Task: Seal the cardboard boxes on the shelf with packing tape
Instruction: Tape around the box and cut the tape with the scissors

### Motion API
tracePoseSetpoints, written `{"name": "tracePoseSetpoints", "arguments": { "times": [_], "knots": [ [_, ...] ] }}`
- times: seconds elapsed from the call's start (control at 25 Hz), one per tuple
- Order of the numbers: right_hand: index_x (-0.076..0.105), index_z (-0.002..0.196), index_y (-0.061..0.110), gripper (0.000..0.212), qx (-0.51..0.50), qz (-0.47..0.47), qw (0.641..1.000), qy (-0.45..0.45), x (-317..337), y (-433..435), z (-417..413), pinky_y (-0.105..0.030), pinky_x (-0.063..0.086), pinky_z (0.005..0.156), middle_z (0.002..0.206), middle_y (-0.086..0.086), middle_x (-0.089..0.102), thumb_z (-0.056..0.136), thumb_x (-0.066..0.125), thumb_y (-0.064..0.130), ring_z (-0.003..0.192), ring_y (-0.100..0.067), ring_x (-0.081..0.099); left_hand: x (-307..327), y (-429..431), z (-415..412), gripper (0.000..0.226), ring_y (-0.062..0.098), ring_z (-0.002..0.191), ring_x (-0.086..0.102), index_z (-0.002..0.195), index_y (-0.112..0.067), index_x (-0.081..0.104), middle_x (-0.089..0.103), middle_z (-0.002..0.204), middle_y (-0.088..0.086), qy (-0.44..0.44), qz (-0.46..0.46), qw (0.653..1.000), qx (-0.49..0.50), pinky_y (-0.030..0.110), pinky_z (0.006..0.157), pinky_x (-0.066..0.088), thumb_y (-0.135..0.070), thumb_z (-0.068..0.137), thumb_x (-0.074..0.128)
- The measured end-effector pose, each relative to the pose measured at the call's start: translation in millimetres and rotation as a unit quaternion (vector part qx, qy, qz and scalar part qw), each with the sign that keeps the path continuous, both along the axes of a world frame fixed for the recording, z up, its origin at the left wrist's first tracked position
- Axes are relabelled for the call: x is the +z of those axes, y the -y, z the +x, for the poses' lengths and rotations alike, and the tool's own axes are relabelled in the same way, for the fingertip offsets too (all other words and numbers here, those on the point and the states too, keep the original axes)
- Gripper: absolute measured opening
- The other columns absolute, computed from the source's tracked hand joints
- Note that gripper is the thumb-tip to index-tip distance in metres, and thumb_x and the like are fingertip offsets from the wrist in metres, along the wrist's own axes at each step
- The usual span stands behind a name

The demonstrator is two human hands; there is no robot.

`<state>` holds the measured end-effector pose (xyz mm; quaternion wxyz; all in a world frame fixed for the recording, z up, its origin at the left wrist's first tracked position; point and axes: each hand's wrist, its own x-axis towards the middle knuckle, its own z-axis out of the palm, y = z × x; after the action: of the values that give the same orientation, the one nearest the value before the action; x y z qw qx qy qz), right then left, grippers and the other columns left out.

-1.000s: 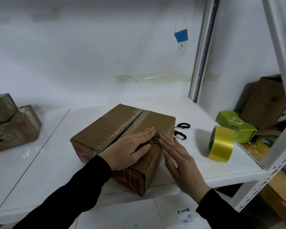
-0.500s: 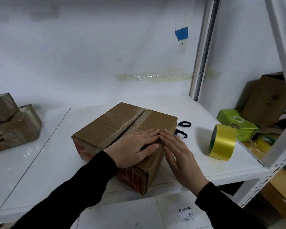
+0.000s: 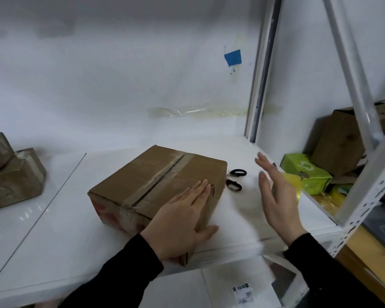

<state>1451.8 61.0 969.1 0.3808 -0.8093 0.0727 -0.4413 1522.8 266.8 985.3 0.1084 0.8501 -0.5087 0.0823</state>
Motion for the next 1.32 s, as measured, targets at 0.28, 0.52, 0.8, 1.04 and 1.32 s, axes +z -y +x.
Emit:
{"name": "tracePoseSetpoints", "arguments": {
  "times": [0.28, 0.52, 0.8, 1.04, 1.32],
  "knots": [
    [0.044, 0.130, -0.008, 0.055, -0.223, 0.185, 0.906, -0.308, 20, 91, -10, -0.043, 0.036, 0.098, 0.136, -0.030, 0.041, 0.096, 0.046, 0.035, 0.120, -0.043, 0.043, -1, -33, 18, 0.085, 0.003, 0.127, 0.043, 0.136, -0.009, 0.046, 0.041, 0.143, 0.000, 0.009, -0.011, 0.995, 0.101, 0.021, 0.101, 0.031, -0.060, 0.070, 0.028],
    [0.048, 0.110, 0.005, 0.046, -0.023, 0.513, 0.786, -0.344, 13, 117, 5, -0.041, 0.046, 0.082, 0.085, -0.019, 0.056, 0.085, 0.051, 0.044, 0.074, -0.032, 0.057, -9, -64, 37, 0.096, 0.003, 0.137, 0.006, 0.147, -0.015, 0.009, 0.006, 0.152, -0.007, 0.034, -0.004, 0.992, 0.120, 0.017, 0.112, 0.003, -0.073, 0.069, 0.011],
    [0.052, 0.087, 0.001, 0.015, 0.021, 0.578, 0.760, -0.297, 14, 126, 26, -0.055, 0.056, 0.055, 0.069, -0.029, 0.066, 0.082, 0.047, 0.015, 0.058, -0.043, 0.068, -24, -50, 28, 0.063, 0.021, 0.109, 0.064, 0.118, -0.001, 0.063, 0.064, 0.121, 0.012, 0.059, -0.013, 0.986, 0.152, 0.026, 0.099, 0.039, -0.044, 0.094, 0.023],
    [0.067, 0.067, -0.013, 0.037, 0.012, 0.612, 0.747, -0.259, 7, 134, 30, -0.043, 0.053, 0.038, 0.061, -0.025, 0.068, 0.085, 0.045, 0.009, 0.048, -0.032, 0.068, -23, 2, 9, 0.051, 0.021, 0.134, 0.041, 0.137, 0.002, 0.041, 0.039, 0.145, 0.013, 0.080, -0.064, 0.964, 0.244, 0.032, 0.111, 0.030, -0.022, 0.092, 0.044],
    [0.064, 0.071, -0.007, 0.022, 0.014, 0.599, 0.754, -0.270, 13, 123, 18, -0.039, 0.051, 0.033, 0.050, -0.019, 0.064, 0.080, 0.049, 0.006, 0.040, -0.026, 0.065, -27, 50, -1, 0.058, 0.026, 0.103, 0.067, 0.104, 0.006, 0.068, 0.069, 0.107, 0.020, 0.024, -0.052, 0.965, 0.256, 0.035, 0.087, 0.052, -0.023, 0.056, 0.083]
  ]
}}
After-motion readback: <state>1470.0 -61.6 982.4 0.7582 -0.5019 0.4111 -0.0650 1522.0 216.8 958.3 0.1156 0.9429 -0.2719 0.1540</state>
